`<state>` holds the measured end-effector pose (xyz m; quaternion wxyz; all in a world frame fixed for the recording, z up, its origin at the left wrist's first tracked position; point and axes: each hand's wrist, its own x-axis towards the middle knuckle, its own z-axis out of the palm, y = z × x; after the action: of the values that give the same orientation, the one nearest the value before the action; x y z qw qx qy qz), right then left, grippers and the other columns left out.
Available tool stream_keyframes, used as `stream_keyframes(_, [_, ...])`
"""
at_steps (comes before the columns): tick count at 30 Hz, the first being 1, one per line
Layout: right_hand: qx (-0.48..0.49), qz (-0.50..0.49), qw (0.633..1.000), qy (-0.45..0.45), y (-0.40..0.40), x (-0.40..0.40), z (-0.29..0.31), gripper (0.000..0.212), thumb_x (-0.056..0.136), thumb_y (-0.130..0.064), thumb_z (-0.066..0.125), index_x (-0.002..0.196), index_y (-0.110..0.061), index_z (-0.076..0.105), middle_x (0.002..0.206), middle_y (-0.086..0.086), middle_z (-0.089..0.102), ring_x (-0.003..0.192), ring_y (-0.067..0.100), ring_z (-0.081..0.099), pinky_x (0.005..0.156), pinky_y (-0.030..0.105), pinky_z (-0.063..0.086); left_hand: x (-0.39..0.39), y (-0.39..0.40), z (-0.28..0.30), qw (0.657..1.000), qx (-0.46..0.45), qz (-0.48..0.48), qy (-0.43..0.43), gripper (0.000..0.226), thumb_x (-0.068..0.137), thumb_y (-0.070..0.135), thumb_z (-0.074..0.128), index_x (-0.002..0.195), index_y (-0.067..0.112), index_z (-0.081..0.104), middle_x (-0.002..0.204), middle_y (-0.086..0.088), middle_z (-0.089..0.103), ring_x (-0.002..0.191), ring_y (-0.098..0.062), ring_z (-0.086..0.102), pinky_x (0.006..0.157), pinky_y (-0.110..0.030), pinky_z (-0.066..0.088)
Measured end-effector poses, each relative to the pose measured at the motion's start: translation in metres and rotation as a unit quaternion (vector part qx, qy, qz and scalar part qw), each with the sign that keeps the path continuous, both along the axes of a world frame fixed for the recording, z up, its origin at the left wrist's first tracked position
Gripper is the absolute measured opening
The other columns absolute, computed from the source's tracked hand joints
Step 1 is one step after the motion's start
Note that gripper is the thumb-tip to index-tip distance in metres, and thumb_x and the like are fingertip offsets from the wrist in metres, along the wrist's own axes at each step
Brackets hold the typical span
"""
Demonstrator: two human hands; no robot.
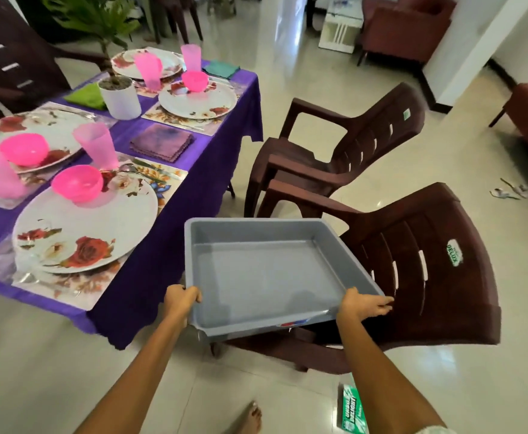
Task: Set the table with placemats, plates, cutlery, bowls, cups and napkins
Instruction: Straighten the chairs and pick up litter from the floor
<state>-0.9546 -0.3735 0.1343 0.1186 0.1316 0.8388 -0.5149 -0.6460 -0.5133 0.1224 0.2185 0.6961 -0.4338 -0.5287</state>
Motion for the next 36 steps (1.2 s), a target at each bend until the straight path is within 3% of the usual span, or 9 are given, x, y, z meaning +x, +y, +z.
stream_keyframes(5, [-0.056, -0.035, 0.990, -0.126, 0.040, 0.037, 0.010, 0.054, 0.092, -0.009, 0.053, 0.141, -0.002, 0.032, 0.135, 0.025, 0.047, 0.117, 0.042, 0.051, 0.096, 0.049, 0.044, 0.029, 0.072, 0.006, 0.998, 0.003, 0.053, 0.025, 0.015, 0.063, -0.010, 0.055, 0.059, 0.003, 0.047, 0.064, -0.013, 0.052, 0.062, -0.025, 0.048, 0.056, -0.031, 0.037])
stream_keyframes(8, [-0.059, -0.003, 0.990, -0.127, 0.068, 0.051, 0.012, 0.047, 0.091, -0.012, 0.055, 0.135, -0.002, 0.041, 0.132, 0.023, 0.050, 0.116, 0.042, 0.052, 0.098, 0.049, 0.044, 0.042, 0.120, 0.014, 0.995, -0.008, 0.083, 0.055, 0.006, 0.056, 0.000, 0.056, 0.058, 0.002, 0.051, 0.063, -0.013, 0.054, 0.063, -0.025, 0.049, 0.059, -0.032, 0.039])
stream_keyframes(12, [-0.036, 0.034, 0.989, -0.136, 0.113, 0.066, 0.026, 0.045, 0.094, -0.014, 0.053, 0.136, -0.004, 0.040, 0.131, 0.020, 0.050, 0.119, 0.041, 0.049, 0.098, 0.051, 0.042, 0.062, 0.187, 0.025, 0.991, -0.016, 0.122, 0.045, 0.019, 0.041, 0.015, 0.051, 0.055, 0.002, 0.052, 0.059, -0.012, 0.055, 0.059, -0.026, 0.050, 0.056, -0.032, 0.041])
stream_keyframes(19, [-0.111, 0.115, 0.980, -0.121, 0.140, 0.107, 0.037, 0.048, 0.086, -0.005, 0.053, 0.133, -0.004, 0.045, 0.128, 0.019, 0.055, 0.114, 0.038, 0.055, 0.099, 0.044, 0.046, 0.102, 0.266, 0.039, 0.975, -0.043, 0.215, 0.024, 0.026, 0.046, 0.019, 0.056, 0.066, 0.002, 0.061, 0.067, -0.013, 0.060, 0.062, -0.029, 0.052, 0.058, -0.039, 0.049])
stream_keyframes(21, [-0.135, 0.170, 0.969, -0.120, 0.149, 0.120, 0.040, 0.049, 0.085, -0.002, 0.053, 0.134, -0.004, 0.045, 0.128, 0.018, 0.055, 0.113, 0.037, 0.055, 0.096, 0.040, 0.046, 0.112, 0.295, 0.045, 0.966, -0.054, 0.252, 0.005, 0.017, 0.054, 0.014, 0.061, 0.066, 0.002, 0.061, 0.069, -0.013, 0.060, 0.064, -0.028, 0.051, 0.060, -0.041, 0.049])
stream_keyframes(23, [-0.129, 0.233, 0.956, -0.121, 0.161, 0.132, 0.038, 0.048, 0.084, -0.004, 0.055, 0.132, -0.003, 0.047, 0.127, 0.019, 0.056, 0.112, 0.037, 0.055, 0.096, 0.042, 0.047, 0.121, 0.332, 0.048, 0.952, -0.054, 0.301, -0.011, 0.002, 0.066, 0.000, 0.062, 0.068, -0.001, 0.061, 0.075, -0.014, 0.060, 0.068, -0.028, 0.050, 0.060, -0.042, 0.047])
stream_keyframes(29, [-0.127, 0.362, 0.905, -0.185, 0.215, 0.181, 0.028, 0.043, 0.090, -0.022, 0.062, 0.127, -0.001, 0.052, 0.115, 0.008, 0.058, 0.105, 0.033, 0.058, 0.093, 0.044, 0.048, 0.143, 0.454, 0.037, 0.892, -0.031, 0.450, -0.014, 0.009, 0.072, -0.007, 0.057, 0.066, 0.000, 0.059, 0.078, -0.016, 0.058, 0.073, -0.028, 0.050, 0.066, -0.042, 0.044])
stream_keyframes(33, [-0.150, 0.465, 0.833, -0.258, 0.252, 0.251, 0.021, 0.042, 0.092, -0.024, 0.061, 0.126, -0.001, 0.053, 0.121, 0.016, 0.062, 0.102, 0.033, 0.061, 0.092, 0.048, 0.050, 0.144, 0.514, 0.030, 0.829, -0.042, 0.558, -0.012, 0.028, 0.072, -0.009, 0.052, 0.049, 0.006, 0.053, 0.065, -0.014, 0.054, 0.064, -0.028, 0.049, 0.065, -0.046, 0.047])
stream_keyframes(36, [-0.140, 0.542, 0.779, -0.282, 0.282, 0.303, 0.020, 0.041, 0.093, -0.026, 0.059, 0.128, -0.004, 0.054, 0.120, 0.011, 0.063, 0.105, 0.029, 0.061, 0.095, 0.046, 0.050, 0.145, 0.547, 0.027, 0.792, -0.024, 0.610, -0.012, 0.022, 0.075, -0.005, 0.054, 0.056, 0.004, 0.053, 0.064, -0.014, 0.052, 0.060, -0.027, 0.045, 0.059, -0.037, 0.041])
